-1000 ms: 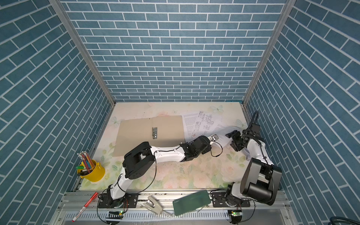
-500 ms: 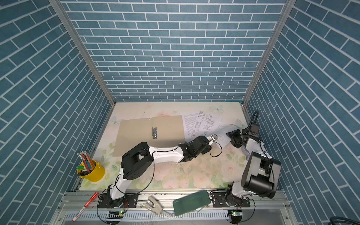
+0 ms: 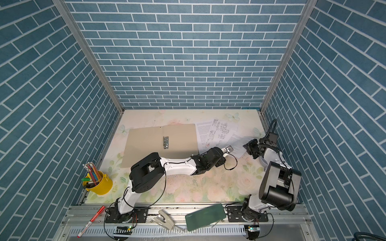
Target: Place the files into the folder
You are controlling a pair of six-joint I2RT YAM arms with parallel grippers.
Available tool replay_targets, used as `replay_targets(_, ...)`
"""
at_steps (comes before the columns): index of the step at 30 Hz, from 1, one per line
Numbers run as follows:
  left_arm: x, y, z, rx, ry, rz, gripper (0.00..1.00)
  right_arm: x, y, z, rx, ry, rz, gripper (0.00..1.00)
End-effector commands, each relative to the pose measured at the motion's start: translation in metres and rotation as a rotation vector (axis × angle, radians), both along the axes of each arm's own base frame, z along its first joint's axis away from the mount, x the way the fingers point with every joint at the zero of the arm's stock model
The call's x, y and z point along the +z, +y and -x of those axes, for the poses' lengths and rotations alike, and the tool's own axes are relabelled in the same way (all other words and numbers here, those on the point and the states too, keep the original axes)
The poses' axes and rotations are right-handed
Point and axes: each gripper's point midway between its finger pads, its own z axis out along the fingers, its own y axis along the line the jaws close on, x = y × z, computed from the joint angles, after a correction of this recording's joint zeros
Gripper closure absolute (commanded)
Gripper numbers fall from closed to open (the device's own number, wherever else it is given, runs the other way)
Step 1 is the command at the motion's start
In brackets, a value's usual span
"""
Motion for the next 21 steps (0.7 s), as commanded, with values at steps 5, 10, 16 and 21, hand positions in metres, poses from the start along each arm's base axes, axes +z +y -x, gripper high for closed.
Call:
replay_targets(5,0.021,-0.001,0.012,-0.031,-0.032,0.041,0.75,0.014,-0.003,-0.005,0.011,-0.02,0.017,1.0)
replay_targets(10,0.035,0.008,0.015,-0.009,-0.056,0.058,0.25,0.032,-0.006,-0.012,0.017,-0.048,0.041,1.0)
replay_targets(16,0.062,0.044,0.01,0.095,-0.143,0.072,0.0,0.077,-0.004,-0.042,0.043,-0.128,0.081,1.0)
replay_targets(21,0.072,0.094,0.003,0.235,-0.201,0.041,0.0,0.109,0.033,-0.081,0.139,-0.181,0.111,1.0)
